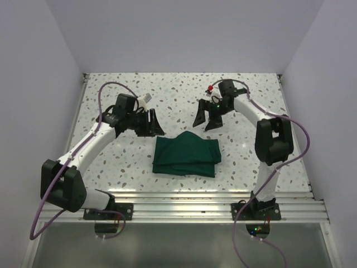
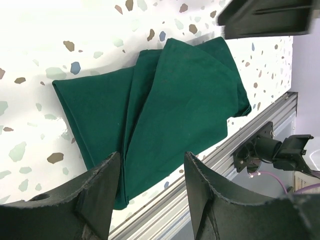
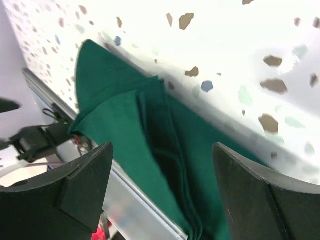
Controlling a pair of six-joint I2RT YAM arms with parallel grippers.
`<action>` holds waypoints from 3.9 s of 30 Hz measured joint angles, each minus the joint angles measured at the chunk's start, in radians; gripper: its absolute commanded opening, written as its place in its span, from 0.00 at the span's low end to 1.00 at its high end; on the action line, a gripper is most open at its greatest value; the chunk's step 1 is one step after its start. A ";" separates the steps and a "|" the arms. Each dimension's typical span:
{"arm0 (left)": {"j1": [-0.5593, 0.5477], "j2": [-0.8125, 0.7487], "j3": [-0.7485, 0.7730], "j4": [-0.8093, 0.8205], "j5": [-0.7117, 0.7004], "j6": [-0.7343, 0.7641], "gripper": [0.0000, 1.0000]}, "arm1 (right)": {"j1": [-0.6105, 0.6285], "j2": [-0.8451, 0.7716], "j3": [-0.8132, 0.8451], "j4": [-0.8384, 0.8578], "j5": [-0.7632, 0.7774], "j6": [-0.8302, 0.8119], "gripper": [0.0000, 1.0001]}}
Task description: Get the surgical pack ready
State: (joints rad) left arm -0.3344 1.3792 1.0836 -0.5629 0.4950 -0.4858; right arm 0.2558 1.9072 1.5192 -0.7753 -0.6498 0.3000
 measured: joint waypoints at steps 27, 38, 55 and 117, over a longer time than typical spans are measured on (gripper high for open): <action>0.036 0.001 -0.002 -0.010 0.017 0.033 0.56 | 0.169 0.082 0.011 -0.031 -0.088 -0.069 0.05; 0.048 0.000 -0.019 -0.030 -0.047 0.006 0.52 | 0.335 -0.196 -0.162 -0.118 -0.110 -0.070 0.00; 0.052 -0.081 -0.115 -0.043 -0.062 -0.071 0.52 | 0.529 -0.402 -0.527 -0.006 -0.101 0.030 0.07; 0.054 -0.126 -0.201 -0.112 -0.051 -0.056 0.53 | 0.608 -0.388 -0.538 -0.162 -0.074 -0.120 0.89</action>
State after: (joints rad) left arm -0.2806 1.2537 0.8822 -0.6746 0.4435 -0.5419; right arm 0.8639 1.5188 0.9813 -0.9371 -0.7242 0.1802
